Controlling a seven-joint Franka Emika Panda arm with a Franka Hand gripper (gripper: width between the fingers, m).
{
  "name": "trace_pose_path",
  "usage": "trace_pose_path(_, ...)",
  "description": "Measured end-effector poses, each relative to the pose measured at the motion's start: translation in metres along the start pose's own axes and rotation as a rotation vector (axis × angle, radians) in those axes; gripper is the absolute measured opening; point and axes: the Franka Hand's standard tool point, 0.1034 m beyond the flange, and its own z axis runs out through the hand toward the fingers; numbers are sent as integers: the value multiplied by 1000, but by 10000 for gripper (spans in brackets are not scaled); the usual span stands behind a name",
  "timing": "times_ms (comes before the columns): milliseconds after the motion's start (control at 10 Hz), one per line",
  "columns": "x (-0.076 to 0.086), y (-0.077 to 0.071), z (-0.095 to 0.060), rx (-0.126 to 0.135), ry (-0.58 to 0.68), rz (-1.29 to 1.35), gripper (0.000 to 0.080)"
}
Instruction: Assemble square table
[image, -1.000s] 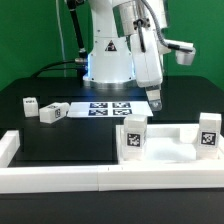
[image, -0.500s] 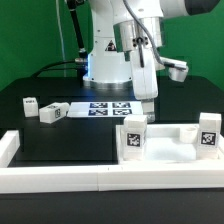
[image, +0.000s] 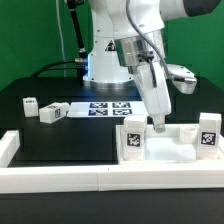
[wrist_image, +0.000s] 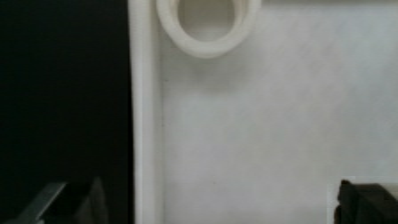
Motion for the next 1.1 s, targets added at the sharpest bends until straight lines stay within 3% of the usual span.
trace_pose_path(400,1,0,2,1,-2,18,649)
trace_pose_path(500,2,4,4,-5,-10,37,649)
trace_pose_path(700,1,13,14,-47,-27,40,649)
trace_pose_path(1100,6,20,20,-66,-24,50,649)
